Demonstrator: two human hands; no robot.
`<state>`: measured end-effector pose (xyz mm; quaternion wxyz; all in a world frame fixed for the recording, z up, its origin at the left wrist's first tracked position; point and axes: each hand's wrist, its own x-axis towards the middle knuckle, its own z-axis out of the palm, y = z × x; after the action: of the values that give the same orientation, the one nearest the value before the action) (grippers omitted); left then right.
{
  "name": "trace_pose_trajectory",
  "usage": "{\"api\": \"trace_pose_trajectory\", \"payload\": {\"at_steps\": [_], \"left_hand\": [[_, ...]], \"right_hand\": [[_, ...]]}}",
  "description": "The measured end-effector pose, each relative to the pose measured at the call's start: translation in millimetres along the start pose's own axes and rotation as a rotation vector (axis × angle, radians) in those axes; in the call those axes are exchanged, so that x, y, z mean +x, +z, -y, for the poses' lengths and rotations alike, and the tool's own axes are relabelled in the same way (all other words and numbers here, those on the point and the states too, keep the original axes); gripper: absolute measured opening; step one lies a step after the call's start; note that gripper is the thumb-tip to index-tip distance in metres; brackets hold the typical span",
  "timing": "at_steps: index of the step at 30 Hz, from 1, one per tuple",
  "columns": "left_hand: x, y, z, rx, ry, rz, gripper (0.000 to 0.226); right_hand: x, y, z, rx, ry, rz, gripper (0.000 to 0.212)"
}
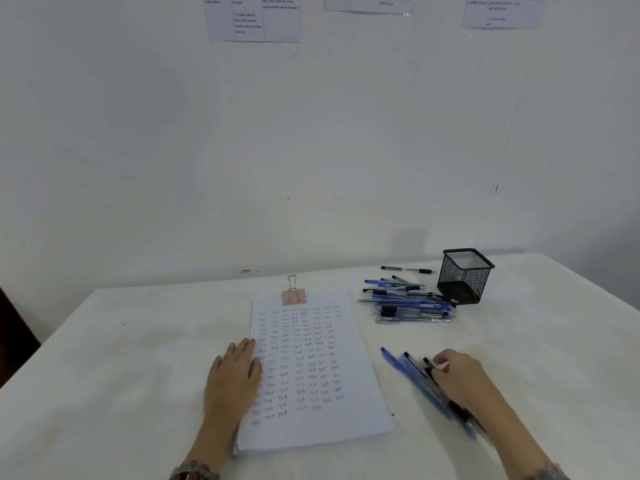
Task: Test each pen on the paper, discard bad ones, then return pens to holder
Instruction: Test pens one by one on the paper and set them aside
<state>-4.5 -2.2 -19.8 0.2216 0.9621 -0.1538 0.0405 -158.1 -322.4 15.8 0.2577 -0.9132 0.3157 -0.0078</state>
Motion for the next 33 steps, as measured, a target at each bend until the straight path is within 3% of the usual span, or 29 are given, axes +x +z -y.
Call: {"api": "trace_pose_trajectory", "payload": {"at_steps": [4, 11, 15, 29, 33], "left_hand": [[0.2, 0.3, 0.2, 0.002, -0.003, -0.005, 0.048], [-0.6, -0.1, -0.8, -0.002, -0.009, -0.01, 0.048], [-0.9, 0.3, -1.2, -0.02, -0.019, -0.008, 0.048], [0.5, 1.8, 1.7, -0.052, -0.012, -0.023, 0.047], [-0.5, 1.6, 1.9, -0.124, 0.002, -0.063, 0.043]], "right_hand": [[7.7, -28.9, 10.6, -0.144, -0.011, 0.094, 0.036], [59.5, -29.9, 41.7, -0.218, -0.293, -0.093, 0.03], [71.1, -11.0, 44.9, -0.357, -0.4, -0.1, 0.036], [84.5, 5.1, 47.8, -0.767, -0.488, -0.126, 0.031], [84.4, 0.0, 44.1, -0.705, -0.568, -0.111, 0.026]]}}
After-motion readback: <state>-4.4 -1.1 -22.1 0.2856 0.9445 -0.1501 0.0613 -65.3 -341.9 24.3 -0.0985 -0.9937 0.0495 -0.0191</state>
